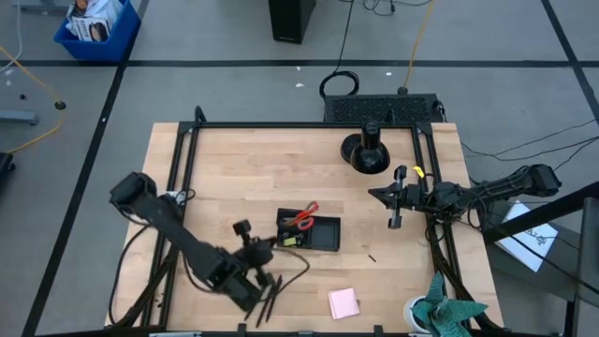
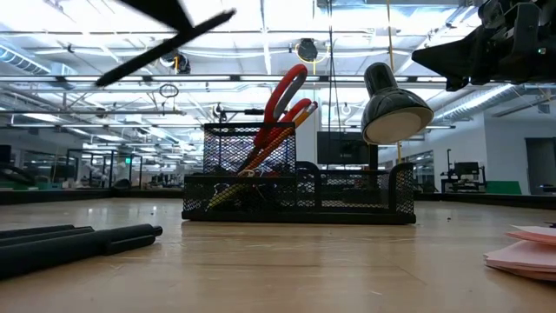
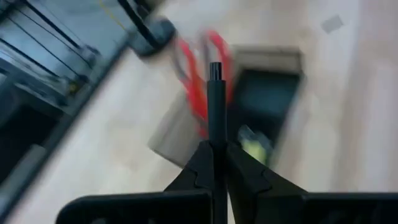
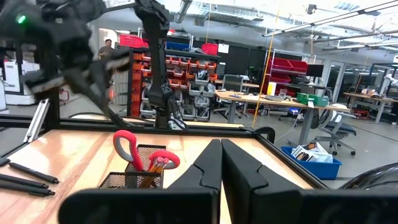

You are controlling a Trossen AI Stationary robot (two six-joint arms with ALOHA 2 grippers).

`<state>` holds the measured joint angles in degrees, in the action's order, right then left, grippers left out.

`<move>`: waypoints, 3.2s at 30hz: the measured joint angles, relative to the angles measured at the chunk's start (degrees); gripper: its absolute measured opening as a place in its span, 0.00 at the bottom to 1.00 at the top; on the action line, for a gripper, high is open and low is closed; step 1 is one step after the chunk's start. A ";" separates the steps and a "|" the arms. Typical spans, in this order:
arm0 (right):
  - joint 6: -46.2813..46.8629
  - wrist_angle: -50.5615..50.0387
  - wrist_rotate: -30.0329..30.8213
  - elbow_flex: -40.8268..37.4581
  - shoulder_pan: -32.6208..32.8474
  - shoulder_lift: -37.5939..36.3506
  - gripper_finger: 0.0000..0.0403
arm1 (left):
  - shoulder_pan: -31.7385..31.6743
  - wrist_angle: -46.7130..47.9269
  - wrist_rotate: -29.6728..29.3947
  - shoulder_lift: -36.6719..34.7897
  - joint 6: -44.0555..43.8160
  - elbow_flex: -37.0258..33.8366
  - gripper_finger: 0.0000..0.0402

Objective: Pick and place office supplies into organizer
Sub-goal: Put the black pen into the black desk organizer

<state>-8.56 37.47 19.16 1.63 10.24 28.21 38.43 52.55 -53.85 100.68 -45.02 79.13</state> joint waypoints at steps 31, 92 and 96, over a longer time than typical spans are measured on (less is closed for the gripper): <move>-0.78 0.80 0.27 -0.01 -0.02 0.04 0.00 | -30.70 -91.83 41.07 -17.76 50.72 -41.70 0.02; -0.04 0.87 0.20 -0.02 -0.02 0.07 0.00 | -27.10 -81.65 32.70 -15.78 44.70 -41.43 0.26; -0.02 0.62 0.19 0.00 -0.02 0.07 0.00 | -22.78 -64.33 25.66 -23.21 35.48 -38.82 0.26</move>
<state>-8.58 38.09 19.35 1.63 10.22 28.27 15.65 -11.78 -28.19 77.47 -9.54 40.31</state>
